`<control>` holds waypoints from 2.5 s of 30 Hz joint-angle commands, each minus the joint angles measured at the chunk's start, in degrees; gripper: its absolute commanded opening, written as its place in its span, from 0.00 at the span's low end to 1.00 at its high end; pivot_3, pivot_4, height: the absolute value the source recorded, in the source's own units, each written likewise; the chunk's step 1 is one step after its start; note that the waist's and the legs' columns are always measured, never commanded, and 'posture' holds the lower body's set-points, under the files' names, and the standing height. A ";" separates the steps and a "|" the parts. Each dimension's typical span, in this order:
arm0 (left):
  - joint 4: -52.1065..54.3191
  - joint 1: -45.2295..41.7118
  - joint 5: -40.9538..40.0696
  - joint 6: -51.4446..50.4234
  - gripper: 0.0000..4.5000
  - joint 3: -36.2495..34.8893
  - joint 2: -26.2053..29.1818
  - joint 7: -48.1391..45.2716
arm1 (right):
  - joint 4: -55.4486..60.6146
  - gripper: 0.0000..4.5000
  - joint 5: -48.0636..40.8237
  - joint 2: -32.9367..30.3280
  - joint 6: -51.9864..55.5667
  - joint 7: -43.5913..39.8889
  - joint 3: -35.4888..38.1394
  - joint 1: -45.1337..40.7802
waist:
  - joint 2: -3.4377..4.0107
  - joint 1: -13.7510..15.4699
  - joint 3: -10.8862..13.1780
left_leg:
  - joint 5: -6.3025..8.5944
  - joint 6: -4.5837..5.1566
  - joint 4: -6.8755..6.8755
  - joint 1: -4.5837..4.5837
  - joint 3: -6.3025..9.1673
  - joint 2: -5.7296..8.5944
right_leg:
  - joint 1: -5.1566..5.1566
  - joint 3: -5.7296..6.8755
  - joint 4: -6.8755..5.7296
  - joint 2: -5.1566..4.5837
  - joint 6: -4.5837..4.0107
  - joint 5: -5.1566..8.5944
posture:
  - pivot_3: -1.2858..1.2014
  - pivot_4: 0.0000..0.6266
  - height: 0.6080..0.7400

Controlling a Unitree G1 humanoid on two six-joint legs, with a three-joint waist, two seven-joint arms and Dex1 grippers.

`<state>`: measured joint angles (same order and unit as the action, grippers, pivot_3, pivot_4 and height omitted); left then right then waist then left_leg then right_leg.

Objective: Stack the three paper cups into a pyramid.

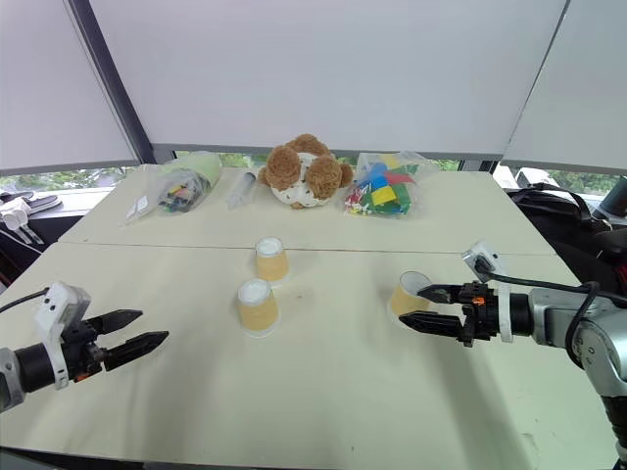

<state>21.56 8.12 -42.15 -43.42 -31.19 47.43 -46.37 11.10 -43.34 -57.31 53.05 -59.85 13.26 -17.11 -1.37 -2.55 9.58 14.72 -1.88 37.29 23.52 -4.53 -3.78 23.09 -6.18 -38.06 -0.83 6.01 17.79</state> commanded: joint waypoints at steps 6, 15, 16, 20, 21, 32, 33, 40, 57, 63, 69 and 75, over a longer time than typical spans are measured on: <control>-1.25 -2.52 2.48 2.36 0.98 -0.26 2.28 0.32 | 0.80 1.00 -0.13 0.40 -0.98 2.04 1.72 -1.68 | 0.00 0.04 0.00 | 0.00 0.00 0.00 0.00 0.00 0.00 | 0.00 0.00 0.00 0.00 -0.01 0.00 | 0.52 0.24 1.00; -0.68 -2.61 2.45 2.37 0.98 -0.72 1.50 0.53 | 0.13 1.00 0.81 0.56 -1.66 2.66 0.87 -1.92 | 0.00 -0.01 0.00 | 0.00 0.00 -0.02 0.00 -0.01 0.00 | 0.01 0.00 0.00 -0.01 0.01 0.00 | 0.52 0.24 1.00; -0.99 -2.92 1.89 2.14 0.98 -1.03 1.42 0.42 | -0.15 1.00 1.12 0.60 -1.89 2.81 0.72 -2.37 | 0.00 0.00 0.00 | 0.00 0.00 -0.02 0.00 -0.01 0.00 | 0.01 0.00 0.00 -0.01 0.01 0.00 | 0.52 0.24 1.00; -1.81 -5.82 3.27 4.29 0.98 1.45 2.52 -0.99 | -0.35 1.00 0.92 0.18 -1.45 3.15 1.58 -4.05 | 0.00 0.10 0.00 | 0.00 0.00 -0.01 0.00 -0.01 0.00 | 0.00 0.00 -0.01 0.00 0.00 0.00 | 0.52 0.24 1.00; -1.81 -7.70 3.55 4.95 0.98 3.13 2.55 -1.39 | -0.16 1.00 0.94 0.00 -1.45 3.02 1.45 -4.46 | 0.00 0.16 0.00 | 0.00 0.00 0.00 0.00 -0.01 0.01 | 0.00 0.01 0.00 0.00 0.00 0.00 | 0.52 0.24 1.00; -12.65 -30.81 10.79 11.96 0.98 26.38 -2.17 -10.02 | 12.76 1.00 -6.64 3.36 4.75 7.14 1.11 -4.79 | 0.01 0.14 -0.01 | 0.00 0.00 -0.03 0.04 -0.02 0.02 | -0.01 0.02 -0.01 0.13 0.03 -0.01 | 0.52 0.24 1.00; -14.14 -32.21 11.30 12.65 0.98 27.43 -3.31 -10.39 | 13.96 1.00 -7.04 3.89 5.14 8.24 1.09 -4.38 | 0.01 0.07 -0.01 | 0.00 0.00 -0.02 0.06 -0.01 0.00 | 0.00 0.03 -0.01 0.17 0.03 -0.01 | 0.52 0.24 1.00; -21.04 -36.55 15.66 18.10 0.98 33.49 -8.85 -13.50 | 20.08 1.00 -9.08 5.29 6.86 12.93 1.46 0.33 | 0.01 0.20 -0.01 | 0.00 0.00 0.11 0.10 -0.01 0.02 | -0.03 0.02 -0.03 0.14 0.03 -0.01 | 0.52 0.24 1.00; -30.84 -39.61 21.27 28.59 0.48 34.56 -15.37 -15.10 | 18.19 1.00 -9.28 5.45 3.86 15.06 2.89 3.75 | 0.00 0.28 -0.01 | 0.00 0.00 0.19 0.13 0.03 0.02 | -0.06 0.03 -0.06 0.15 0.04 -0.01 | 0.52 0.24 1.00; -13.44 -35.13 16.35 19.56 0.48 37.12 -17.30 -12.99 | 17.17 1.00 -9.67 3.53 4.15 14.28 6.19 5.68 | 0.01 0.53 -0.01 | 0.00 0.00 0.20 0.19 0.05 0.00 | -0.05 0.03 -0.04 0.13 0.06 -0.01 | 0.52 0.24 1.00; -13.44 -34.85 21.26 21.39 0.48 42.27 -22.34 -8.72 | 17.72 1.00 -9.62 2.76 4.27 14.59 8.63 8.34 | 0.01 1.48 -0.01 | 0.01 0.03 0.56 0.14 0.15 0.00 | -0.26 0.07 -0.08 0.19 0.07 -0.02 | 0.52 0.24 1.00; -20.09 -37.90 24.51 25.43 0.48 44.25 -26.54 -8.13 | 19.13 1.00 -10.46 2.98 4.57 15.59 9.59 9.74 | 0.01 1.75 -0.01 | 0.03 0.06 0.67 0.14 0.16 0.02 | -0.34 0.07 -0.06 0.18 0.07 -0.02 | 0.52 0.24 1.00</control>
<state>0.78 -28.37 -17.52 -19.37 13.05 21.58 -54.54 28.68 -52.86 -53.68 57.87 -44.60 20.92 -7.16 -1.36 -0.80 9.57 14.76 -1.81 37.96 23.65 -4.37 -3.76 22.75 -6.11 -38.13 -0.65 6.07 17.77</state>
